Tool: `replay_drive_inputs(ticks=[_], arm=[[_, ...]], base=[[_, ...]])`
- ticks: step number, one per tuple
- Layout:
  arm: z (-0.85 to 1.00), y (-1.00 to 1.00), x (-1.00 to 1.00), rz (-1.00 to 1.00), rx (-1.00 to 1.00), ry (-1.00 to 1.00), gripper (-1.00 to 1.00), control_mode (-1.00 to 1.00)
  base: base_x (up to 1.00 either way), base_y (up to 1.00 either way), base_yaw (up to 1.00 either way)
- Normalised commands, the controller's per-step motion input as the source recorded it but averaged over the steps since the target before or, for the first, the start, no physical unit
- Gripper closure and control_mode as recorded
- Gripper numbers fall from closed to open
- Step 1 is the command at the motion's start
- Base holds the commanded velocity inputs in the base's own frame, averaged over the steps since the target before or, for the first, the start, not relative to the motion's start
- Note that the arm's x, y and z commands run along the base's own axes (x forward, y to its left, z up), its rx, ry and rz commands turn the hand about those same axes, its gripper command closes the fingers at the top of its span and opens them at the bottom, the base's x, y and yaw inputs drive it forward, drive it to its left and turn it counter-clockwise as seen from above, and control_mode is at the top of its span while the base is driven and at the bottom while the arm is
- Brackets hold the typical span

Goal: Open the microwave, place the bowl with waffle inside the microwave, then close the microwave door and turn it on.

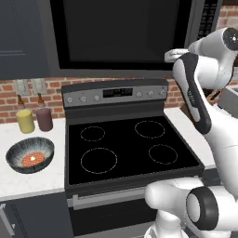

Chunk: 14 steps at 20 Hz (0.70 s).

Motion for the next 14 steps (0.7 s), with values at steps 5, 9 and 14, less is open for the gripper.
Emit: replay_drive_inputs(ticks=[5,9,14], arm=[[0.19,0.93,-1.0,0.08,-0.03,-0.04,1.0,-1.0],[0.2,0.98,-1.0,0.07,-0.05,-0.04,1.0,-1.0],[0.09,0.95,-1.0,0.07,-0.06,-0.04,1.0,-1.0]], base=[[0.0,0.0,0.0],[0.0,0.0,0.0],[0.0,0.0,0.0]])
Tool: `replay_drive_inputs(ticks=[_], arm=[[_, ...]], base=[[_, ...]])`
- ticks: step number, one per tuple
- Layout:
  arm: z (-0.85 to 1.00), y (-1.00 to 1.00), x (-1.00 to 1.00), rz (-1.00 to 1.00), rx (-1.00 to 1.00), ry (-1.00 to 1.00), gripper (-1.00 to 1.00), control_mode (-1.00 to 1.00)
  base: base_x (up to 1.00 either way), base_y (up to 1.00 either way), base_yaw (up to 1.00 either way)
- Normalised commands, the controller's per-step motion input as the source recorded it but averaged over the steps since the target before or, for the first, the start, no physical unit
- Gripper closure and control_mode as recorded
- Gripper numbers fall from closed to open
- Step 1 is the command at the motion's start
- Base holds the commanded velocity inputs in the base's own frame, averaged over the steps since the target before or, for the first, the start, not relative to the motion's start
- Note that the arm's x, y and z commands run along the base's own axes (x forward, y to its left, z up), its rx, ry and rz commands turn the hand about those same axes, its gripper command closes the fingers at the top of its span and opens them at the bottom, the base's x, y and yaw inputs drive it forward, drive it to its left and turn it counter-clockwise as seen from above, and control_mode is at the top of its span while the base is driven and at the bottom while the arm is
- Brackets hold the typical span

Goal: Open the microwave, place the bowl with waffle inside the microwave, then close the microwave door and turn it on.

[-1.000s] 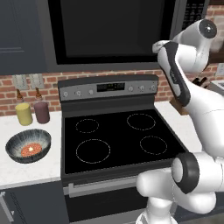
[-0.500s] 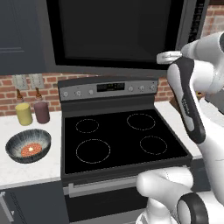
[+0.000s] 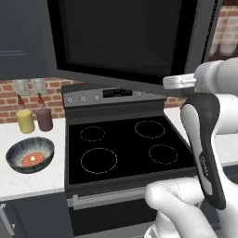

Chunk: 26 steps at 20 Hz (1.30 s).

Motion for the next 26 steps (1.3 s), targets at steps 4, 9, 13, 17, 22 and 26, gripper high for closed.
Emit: replay_drive_inputs(ticks=[4,9,13,17,22,26], arm=[[0.11,0.99,-1.0,0.06,-0.07,-0.02,1.0,-1.0],[0.04,0.72,-0.8,0.01,-0.07,0.0,-1.0,-1.0],[0.08,0.07,-0.82,0.0,-0.04,0.0,-1.0,-1.0],[0.12,-0.21,-1.0,0.0,0.02,-0.17,-1.0,-1.0],[0.32,-0.22,-0.95,0.0,0.04,-0.16,-1.0,-1.0],[0.09,-0.8,-0.21,0.15,0.09,-0.03,-1.0,-1.0]], base=[[0.0,0.0,0.0],[0.0,0.0,0.0],[0.0,0.0,0.0],[0.0,0.0,0.0],[0.0,0.0,0.0],[0.0,0.0,0.0]])
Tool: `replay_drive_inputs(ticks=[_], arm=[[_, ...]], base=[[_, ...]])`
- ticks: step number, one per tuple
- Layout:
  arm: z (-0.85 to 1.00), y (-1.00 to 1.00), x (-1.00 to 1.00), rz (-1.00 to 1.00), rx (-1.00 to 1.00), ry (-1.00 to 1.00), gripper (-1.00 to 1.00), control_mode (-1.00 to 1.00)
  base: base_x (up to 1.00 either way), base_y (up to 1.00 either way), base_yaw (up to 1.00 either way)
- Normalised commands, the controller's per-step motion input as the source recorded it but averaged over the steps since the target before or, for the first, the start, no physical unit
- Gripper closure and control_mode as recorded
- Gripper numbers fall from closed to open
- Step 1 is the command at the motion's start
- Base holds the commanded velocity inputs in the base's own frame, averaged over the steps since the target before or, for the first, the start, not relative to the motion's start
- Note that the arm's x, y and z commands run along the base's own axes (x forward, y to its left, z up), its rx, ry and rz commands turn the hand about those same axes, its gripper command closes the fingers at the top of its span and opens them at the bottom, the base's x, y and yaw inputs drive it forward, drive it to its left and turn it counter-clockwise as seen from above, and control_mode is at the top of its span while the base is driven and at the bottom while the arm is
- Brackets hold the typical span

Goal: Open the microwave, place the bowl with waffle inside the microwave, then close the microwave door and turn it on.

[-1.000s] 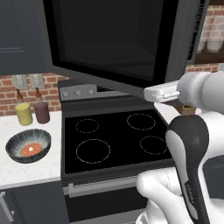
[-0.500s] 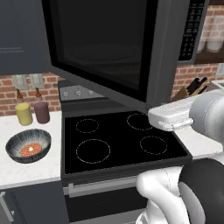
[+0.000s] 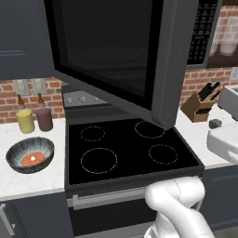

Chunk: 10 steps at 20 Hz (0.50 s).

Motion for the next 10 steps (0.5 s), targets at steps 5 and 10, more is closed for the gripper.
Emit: replay_drive_inputs(ticks=[5,10], arm=[[0.0,-0.96,0.2,0.43,0.08,-0.06,-1.0,-1.0],[0.0,-0.58,0.31,0.66,0.05,0.0,-1.0,-1.0]], base=[[0.0,0.0,0.0],[0.0,0.0,0.0]])
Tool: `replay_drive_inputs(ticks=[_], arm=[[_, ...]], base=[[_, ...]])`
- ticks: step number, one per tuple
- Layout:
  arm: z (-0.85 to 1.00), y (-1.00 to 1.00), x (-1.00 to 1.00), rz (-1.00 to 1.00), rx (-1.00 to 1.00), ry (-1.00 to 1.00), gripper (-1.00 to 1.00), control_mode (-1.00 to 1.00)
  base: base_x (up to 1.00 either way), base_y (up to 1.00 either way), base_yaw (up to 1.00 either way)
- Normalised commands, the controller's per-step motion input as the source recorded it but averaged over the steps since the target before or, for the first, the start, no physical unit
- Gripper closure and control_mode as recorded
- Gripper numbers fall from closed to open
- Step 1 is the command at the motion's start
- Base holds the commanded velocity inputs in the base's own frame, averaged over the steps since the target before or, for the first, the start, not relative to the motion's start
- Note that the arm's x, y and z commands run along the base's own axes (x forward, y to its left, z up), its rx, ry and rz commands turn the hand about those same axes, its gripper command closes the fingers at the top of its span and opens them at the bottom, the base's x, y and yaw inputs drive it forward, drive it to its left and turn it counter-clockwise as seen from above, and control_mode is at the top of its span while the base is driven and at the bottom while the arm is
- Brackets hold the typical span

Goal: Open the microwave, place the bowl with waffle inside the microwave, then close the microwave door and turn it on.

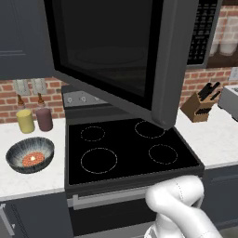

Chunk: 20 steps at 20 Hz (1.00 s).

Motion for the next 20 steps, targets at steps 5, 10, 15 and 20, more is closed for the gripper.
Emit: replay_drive_inputs(ticks=[5,10,15,20], arm=[[-0.04,-0.03,0.83,0.65,0.08,0.03,-1.0,-1.0],[-0.17,0.12,1.0,0.5,0.09,0.04,-1.0,-1.0],[-0.06,0.09,0.66,0.24,0.06,0.0,-1.0,-1.0],[0.0,0.59,0.06,0.04,0.01,0.0,-1.0,-1.0]], base=[[0.0,0.0,0.0],[0.0,0.0,0.0],[0.0,0.0,0.0],[0.0,0.0,0.0]])
